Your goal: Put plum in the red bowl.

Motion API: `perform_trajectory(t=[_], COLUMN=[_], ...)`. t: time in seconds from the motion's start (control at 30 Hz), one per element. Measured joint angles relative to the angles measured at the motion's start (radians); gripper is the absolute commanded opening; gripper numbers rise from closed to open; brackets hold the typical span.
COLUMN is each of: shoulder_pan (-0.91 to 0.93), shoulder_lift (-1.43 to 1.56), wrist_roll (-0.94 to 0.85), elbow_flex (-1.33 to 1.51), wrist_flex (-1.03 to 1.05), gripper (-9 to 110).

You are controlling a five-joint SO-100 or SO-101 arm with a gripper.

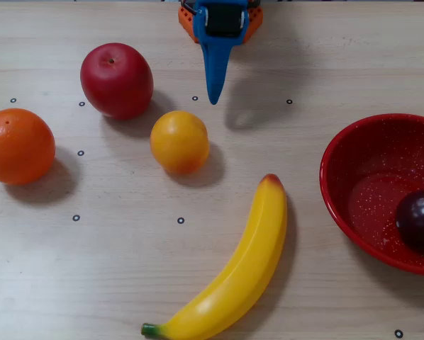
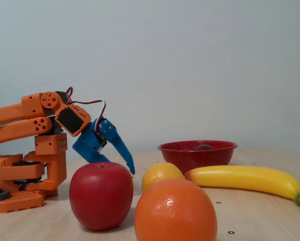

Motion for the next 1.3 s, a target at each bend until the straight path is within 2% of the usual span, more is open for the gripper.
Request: perform_trajectory(t=[0.17,1.3], shoulder_pan=[-0.003,-0.020], shoulder_lift=[0.000,0.000], wrist_roll=[0.026,0.028], elbow_flex=[0.031,0.031], wrist_flex=[-0.072,-0.072], gripper=[0,0])
